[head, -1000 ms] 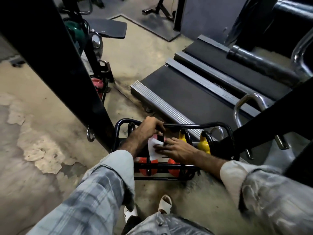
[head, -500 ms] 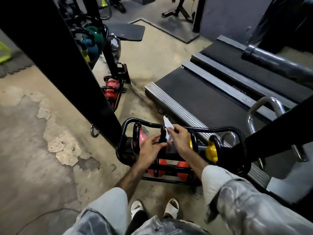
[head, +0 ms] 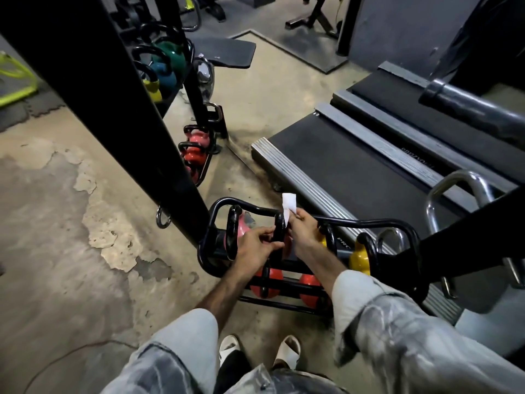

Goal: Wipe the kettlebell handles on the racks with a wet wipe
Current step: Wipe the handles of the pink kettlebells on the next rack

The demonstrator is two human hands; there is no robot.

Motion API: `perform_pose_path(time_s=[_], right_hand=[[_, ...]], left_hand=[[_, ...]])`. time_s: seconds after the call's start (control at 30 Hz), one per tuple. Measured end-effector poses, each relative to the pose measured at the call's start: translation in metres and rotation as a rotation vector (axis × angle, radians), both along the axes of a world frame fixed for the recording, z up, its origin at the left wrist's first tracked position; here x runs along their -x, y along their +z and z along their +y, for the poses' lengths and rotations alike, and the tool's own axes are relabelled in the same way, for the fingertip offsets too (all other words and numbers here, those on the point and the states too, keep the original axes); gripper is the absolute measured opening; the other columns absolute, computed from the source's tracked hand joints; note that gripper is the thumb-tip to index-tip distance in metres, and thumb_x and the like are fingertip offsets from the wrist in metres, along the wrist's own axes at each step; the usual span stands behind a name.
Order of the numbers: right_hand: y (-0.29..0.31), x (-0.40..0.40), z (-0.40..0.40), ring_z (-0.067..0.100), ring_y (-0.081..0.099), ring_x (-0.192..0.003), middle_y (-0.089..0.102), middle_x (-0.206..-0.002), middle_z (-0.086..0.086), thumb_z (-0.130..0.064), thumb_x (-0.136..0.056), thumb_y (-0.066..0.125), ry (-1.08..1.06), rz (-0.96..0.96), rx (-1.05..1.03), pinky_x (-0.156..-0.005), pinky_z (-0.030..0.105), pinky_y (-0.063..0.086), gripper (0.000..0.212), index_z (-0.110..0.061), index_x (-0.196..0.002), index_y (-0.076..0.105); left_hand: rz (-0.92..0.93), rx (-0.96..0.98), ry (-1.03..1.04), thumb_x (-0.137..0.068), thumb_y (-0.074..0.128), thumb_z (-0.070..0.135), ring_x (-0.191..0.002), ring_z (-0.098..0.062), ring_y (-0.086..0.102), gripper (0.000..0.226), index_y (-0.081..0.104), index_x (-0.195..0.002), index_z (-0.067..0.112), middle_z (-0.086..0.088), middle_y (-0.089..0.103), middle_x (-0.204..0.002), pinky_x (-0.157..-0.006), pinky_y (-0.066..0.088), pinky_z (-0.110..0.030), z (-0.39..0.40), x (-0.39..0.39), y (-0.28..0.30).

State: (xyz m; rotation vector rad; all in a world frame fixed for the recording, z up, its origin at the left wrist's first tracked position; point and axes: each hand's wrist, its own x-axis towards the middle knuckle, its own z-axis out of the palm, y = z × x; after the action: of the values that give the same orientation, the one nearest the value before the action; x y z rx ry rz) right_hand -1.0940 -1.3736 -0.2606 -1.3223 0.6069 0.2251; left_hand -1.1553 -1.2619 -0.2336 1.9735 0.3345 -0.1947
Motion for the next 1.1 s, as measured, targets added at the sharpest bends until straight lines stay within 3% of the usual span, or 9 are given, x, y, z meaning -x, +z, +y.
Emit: perform_pose_path(time_s=[0.23, 0.33, 0.4, 0.5, 0.67, 0.73, 0.83, 0.93, 1.1], right_hand=[[-0.017, 0.043, -0.002, 0.025, 0.071, -0.086, 0.075, -0.092, 0.003, -0.027, -0.082, 0.072, 0.124, -0.088, 0.162, -0.072, 0.042, 0.059, 0.013, -0.023, -0.094, 0.074], [-0.014, 0.017, -0.007, 0.014, 0.063, -0.093, 0.07, -0.101, 0.001, -0.028, -0.084, 0.072, 0.186, -0.241, 0.536, -0.082, 0.022, 0.046, 0.023, -0.015, -0.102, 0.074], [-0.01, -0.004, -0.011, 0.017, 0.062, -0.091, 0.07, -0.099, 0.006, -0.025, -0.089, 0.065, 0.324, -0.363, 0.766, -0.074, 0.018, 0.038, 0.021, -0.008, -0.099, 0.074], [-0.003, -0.021, -0.019, 0.026, 0.063, -0.088, 0.069, -0.091, 0.009, -0.021, -0.093, 0.057, 0.577, -0.538, 0.954, -0.073, 0.031, 0.043, 0.02, -0.007, -0.09, 0.07], [0.005, -0.016, -0.043, 0.017, 0.062, -0.102, 0.069, -0.112, 0.006, -0.011, -0.094, 0.056, 1.06, -1.067, 0.934, -0.087, 0.025, 0.05, 0.02, -0.005, -0.109, 0.066], [0.007, -0.03, -0.047, 0.02, 0.062, -0.105, 0.067, -0.115, 0.007, -0.015, -0.095, 0.051, 1.2, -1.068, 0.976, -0.089, 0.028, 0.049, 0.024, -0.006, -0.114, 0.063], [0.018, -0.056, -0.038, 0.024, 0.06, -0.085, 0.065, -0.093, 0.007, -0.02, -0.096, 0.048, 1.374, -0.906, 1.025, -0.077, 0.037, 0.048, 0.019, -0.008, -0.098, 0.063], [0.025, -0.077, -0.028, 0.02, 0.06, -0.072, 0.064, -0.077, 0.005, -0.031, -0.097, 0.042, 1.466, -0.676, 1.013, -0.07, 0.035, 0.046, 0.026, -0.015, -0.082, 0.057], [0.024, -0.083, -0.023, 0.02, 0.066, -0.078, 0.07, -0.08, 0.01, -0.042, -0.092, 0.039, 1.491, -0.486, 0.964, -0.076, 0.034, 0.049, 0.031, -0.022, -0.085, 0.061]], left_hand=[[0.004, -0.058, -0.022, -0.069, 0.082, 0.015, -0.086, -0.002, 0.06, 0.046, 0.066, -0.113, 0.015, 0.004, 0.068, -0.101, -0.069, 0.041, 0.004, 0.006, 0.0, 0.001], [0.014, -0.058, -0.027, -0.069, 0.081, 0.013, -0.086, -0.004, 0.062, 0.045, 0.066, -0.112, 0.015, 0.002, 0.069, -0.101, -0.069, 0.043, 0.002, 0.006, -0.002, 0.001], [0.016, -0.053, -0.023, -0.069, 0.081, 0.012, -0.086, -0.006, 0.062, 0.046, 0.066, -0.113, 0.014, 0.002, 0.069, -0.099, -0.07, 0.043, 0.0, 0.004, -0.002, 0.001], [0.017, -0.054, -0.008, -0.07, 0.082, 0.015, -0.086, -0.005, 0.062, 0.048, 0.065, -0.115, 0.016, 0.005, 0.067, -0.098, -0.073, 0.042, -0.004, 0.003, 0.0, 0.0], [0.003, -0.068, -0.005, -0.068, 0.082, 0.018, -0.081, -0.005, 0.063, 0.041, 0.067, -0.106, 0.016, 0.005, 0.069, -0.093, -0.071, 0.045, -0.003, 0.005, 0.001, -0.001], [-0.001, -0.074, -0.006, -0.067, 0.082, 0.019, -0.084, -0.007, 0.065, 0.043, 0.067, -0.107, 0.016, 0.002, 0.07, -0.097, -0.081, 0.05, -0.014, 0.003, 0.001, -0.002], [-0.002, -0.094, -0.021, -0.065, 0.082, 0.024, -0.088, -0.007, 0.066, 0.047, 0.067, -0.11, 0.02, 0.002, 0.072, -0.097, -0.088, 0.053, -0.028, -0.001, 0.0, -0.005], [0.001, -0.102, -0.016, -0.066, 0.082, 0.028, -0.087, -0.006, 0.065, 0.054, 0.065, -0.116, 0.022, 0.002, 0.072, -0.097, -0.087, 0.054, -0.026, -0.003, 0.0, -0.002], [0.017, -0.095, -0.008, -0.067, 0.082, 0.026, -0.082, -0.006, 0.066, 0.051, 0.065, -0.116, 0.025, 0.006, 0.069, -0.087, -0.076, 0.051, -0.015, -0.001, 0.001, 0.002]])
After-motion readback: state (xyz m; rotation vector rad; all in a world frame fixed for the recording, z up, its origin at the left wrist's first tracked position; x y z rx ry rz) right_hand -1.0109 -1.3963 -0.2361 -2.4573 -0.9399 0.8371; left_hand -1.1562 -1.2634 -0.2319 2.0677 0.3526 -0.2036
